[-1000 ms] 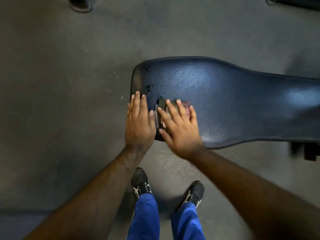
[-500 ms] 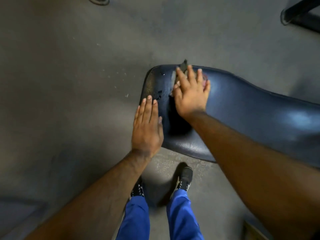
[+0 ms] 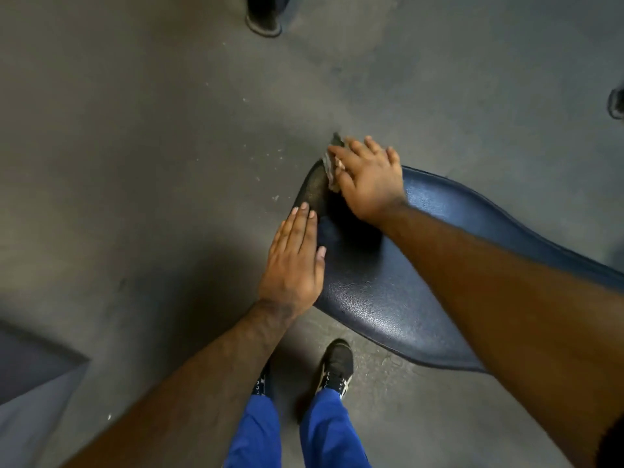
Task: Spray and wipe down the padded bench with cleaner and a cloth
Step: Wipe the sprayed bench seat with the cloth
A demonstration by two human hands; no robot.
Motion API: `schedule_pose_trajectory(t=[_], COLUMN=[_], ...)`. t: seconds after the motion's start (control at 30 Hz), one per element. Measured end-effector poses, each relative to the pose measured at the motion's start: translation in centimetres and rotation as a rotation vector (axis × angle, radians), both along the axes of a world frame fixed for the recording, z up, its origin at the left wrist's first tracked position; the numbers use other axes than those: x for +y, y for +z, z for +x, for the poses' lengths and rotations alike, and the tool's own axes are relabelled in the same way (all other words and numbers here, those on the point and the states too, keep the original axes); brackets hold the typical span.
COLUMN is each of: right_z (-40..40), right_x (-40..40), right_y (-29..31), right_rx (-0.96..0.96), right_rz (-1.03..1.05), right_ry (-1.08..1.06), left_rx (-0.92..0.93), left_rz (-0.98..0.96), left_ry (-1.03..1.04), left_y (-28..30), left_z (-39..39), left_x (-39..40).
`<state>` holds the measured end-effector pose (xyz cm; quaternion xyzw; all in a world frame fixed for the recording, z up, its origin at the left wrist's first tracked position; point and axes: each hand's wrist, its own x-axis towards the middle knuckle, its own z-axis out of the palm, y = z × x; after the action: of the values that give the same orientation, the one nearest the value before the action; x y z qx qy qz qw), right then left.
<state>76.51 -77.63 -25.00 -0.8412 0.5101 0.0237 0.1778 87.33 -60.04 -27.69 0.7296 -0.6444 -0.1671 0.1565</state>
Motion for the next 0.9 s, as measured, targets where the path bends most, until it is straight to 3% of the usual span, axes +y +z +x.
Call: schedule_pose_trajectory(t=[0.07, 0.17, 0.2, 0.3, 0.33, 0.43, 0.47, 0.57, 0.6, 0.7, 0.73, 0.83, 0.9], right_z=[0.7, -2.3, -2.8, -0.4, 0.5, -1.1, -1.7, 0.0, 1.1, 0.6, 0.2, 0.9, 1.0], right_x=[2.0, 3.6, 3.0, 4.4, 5.8, 6.7, 5.5, 6.3, 8.1, 10.9, 10.2, 11.7, 15.5], right_y=[-0.1, -0.2, -0.3, -0.2, -0.2, -0.2, -0.1, 0.4, 0.5, 0.1, 0.3, 0.6, 0.5], right_rx=[-0.001, -0.035, -0.032, -0.02, -0.032, -0.079, -0.072, -0.053, -0.045, -0.069, -0.058, -0.032, -0.024], right_rz=[-0.038, -0.079, -0.089, -0.084, -0.078, -0.071, -0.064, -0.026, -0.051, -0.074, -0.069, -0.072, -0.089], right_ry=[0.043, 0.388, 0.356, -0.056, -0.038, 0.35, 0.367, 0.008, 0.037, 0.426, 0.436, 0.138, 0.263], left_rx=[0.003, 0.005, 0.006, 0.048, 0.06, 0.073, 0.065, 0.009, -0.007, -0.016, -0.012, 0.009, 0.027], left_rz=[0.0, 0.015, 0.02, 0.03, 0.028, 0.021, 0.027, 0.057, 0.066, 0.07, 0.066, 0.037, 0.037], left_ry=[0.005, 0.005, 0.008, 0.026, 0.038, 0.1, 0.123, 0.156, 0.153, 0.145, 0.153, 0.167, 0.172], left_y=[0.1, 0.4, 0.5, 1.0, 1.5, 3.7, 4.3, 5.1, 5.3, 5.2, 5.2, 5.2, 5.4], left_z=[0.0, -0.2, -0.2, 0.2, 0.6, 2.5, 3.1, 4.4, 4.6, 5.3, 5.2, 5.1, 4.9], left_x=[0.1, 0.1, 0.1, 0.2, 0.5, 1.8, 2.5, 4.4, 4.9, 5.8, 6.1, 6.7, 6.9])
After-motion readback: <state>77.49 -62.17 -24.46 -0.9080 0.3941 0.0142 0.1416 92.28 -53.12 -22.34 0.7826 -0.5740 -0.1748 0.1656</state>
